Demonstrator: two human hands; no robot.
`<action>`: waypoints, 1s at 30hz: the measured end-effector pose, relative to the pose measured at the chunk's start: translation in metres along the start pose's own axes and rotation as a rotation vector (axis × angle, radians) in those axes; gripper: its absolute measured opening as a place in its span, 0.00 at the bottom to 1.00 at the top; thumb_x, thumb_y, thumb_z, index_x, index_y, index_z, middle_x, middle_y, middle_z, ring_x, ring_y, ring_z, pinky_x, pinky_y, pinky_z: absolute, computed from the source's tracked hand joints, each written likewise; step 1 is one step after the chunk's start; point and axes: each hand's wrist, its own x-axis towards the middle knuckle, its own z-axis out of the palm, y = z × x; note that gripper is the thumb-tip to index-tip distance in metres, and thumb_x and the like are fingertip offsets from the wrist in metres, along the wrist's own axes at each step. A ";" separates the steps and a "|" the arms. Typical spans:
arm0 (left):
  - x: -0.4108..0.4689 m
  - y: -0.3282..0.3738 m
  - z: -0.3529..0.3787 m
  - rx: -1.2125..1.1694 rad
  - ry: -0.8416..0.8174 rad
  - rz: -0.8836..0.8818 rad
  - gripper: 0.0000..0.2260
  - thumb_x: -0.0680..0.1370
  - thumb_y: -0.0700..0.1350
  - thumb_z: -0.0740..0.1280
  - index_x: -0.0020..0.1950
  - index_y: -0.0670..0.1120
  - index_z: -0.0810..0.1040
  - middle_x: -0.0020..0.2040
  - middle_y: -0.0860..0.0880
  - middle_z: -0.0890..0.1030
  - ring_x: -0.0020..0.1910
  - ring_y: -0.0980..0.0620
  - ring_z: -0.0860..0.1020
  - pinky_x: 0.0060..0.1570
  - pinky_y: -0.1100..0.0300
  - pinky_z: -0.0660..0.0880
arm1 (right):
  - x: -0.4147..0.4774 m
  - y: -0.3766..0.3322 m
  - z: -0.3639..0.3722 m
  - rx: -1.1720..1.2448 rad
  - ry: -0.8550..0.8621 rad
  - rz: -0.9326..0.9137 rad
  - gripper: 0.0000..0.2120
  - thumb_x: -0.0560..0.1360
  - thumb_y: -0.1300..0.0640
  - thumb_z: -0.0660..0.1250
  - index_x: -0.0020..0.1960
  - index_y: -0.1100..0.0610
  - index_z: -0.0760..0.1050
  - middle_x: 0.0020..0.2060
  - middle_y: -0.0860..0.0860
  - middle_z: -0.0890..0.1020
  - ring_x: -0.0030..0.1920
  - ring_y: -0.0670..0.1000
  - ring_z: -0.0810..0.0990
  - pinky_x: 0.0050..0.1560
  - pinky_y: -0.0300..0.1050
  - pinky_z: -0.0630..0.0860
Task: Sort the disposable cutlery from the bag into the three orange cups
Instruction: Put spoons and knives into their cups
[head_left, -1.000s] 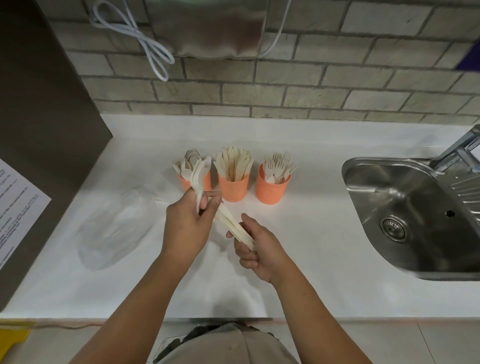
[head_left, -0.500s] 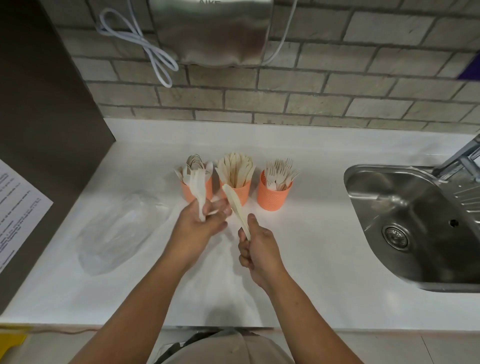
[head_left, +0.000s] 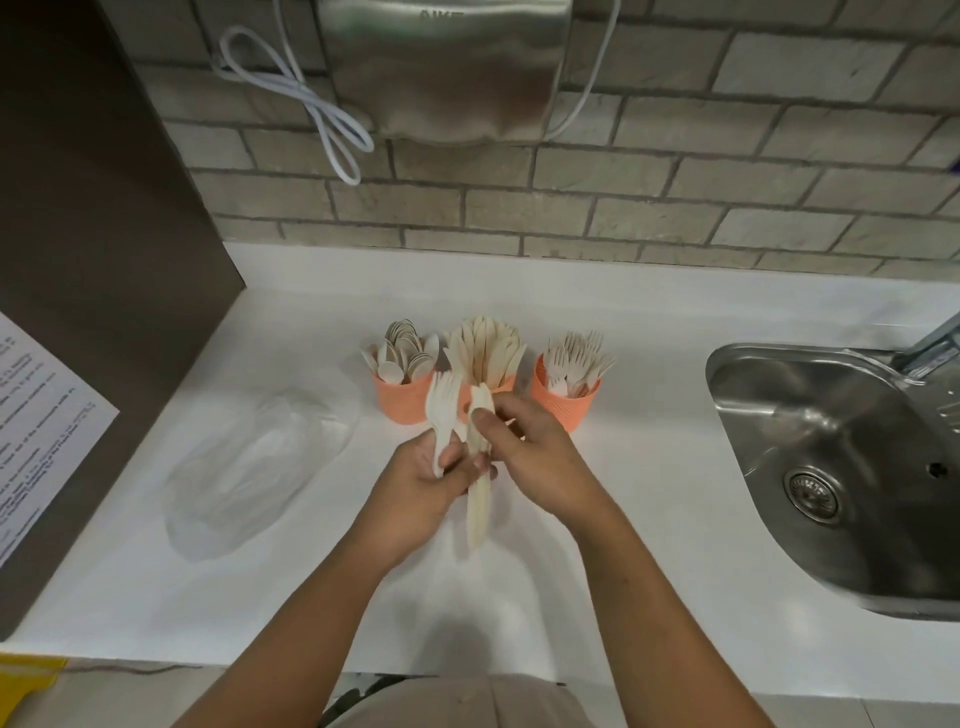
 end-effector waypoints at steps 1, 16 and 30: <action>0.001 -0.001 -0.001 0.018 -0.022 0.000 0.07 0.82 0.37 0.69 0.57 0.46 0.82 0.47 0.48 0.87 0.55 0.43 0.85 0.63 0.45 0.79 | 0.004 -0.001 -0.002 -0.043 -0.030 -0.025 0.09 0.83 0.57 0.65 0.51 0.60 0.81 0.46 0.60 0.81 0.37 0.50 0.80 0.38 0.45 0.81; 0.016 -0.006 -0.014 0.056 0.250 -0.140 0.22 0.73 0.60 0.69 0.46 0.39 0.73 0.32 0.51 0.75 0.29 0.52 0.73 0.41 0.50 0.74 | 0.086 -0.033 -0.037 -0.114 0.424 -0.223 0.05 0.78 0.54 0.71 0.45 0.54 0.81 0.34 0.49 0.82 0.36 0.52 0.83 0.40 0.50 0.80; 0.006 -0.005 -0.019 0.131 0.189 -0.178 0.19 0.81 0.54 0.69 0.43 0.40 0.70 0.34 0.47 0.72 0.30 0.50 0.70 0.37 0.53 0.71 | 0.145 0.000 -0.021 -0.710 0.161 -0.233 0.10 0.77 0.54 0.73 0.49 0.60 0.78 0.40 0.53 0.77 0.42 0.54 0.75 0.40 0.47 0.67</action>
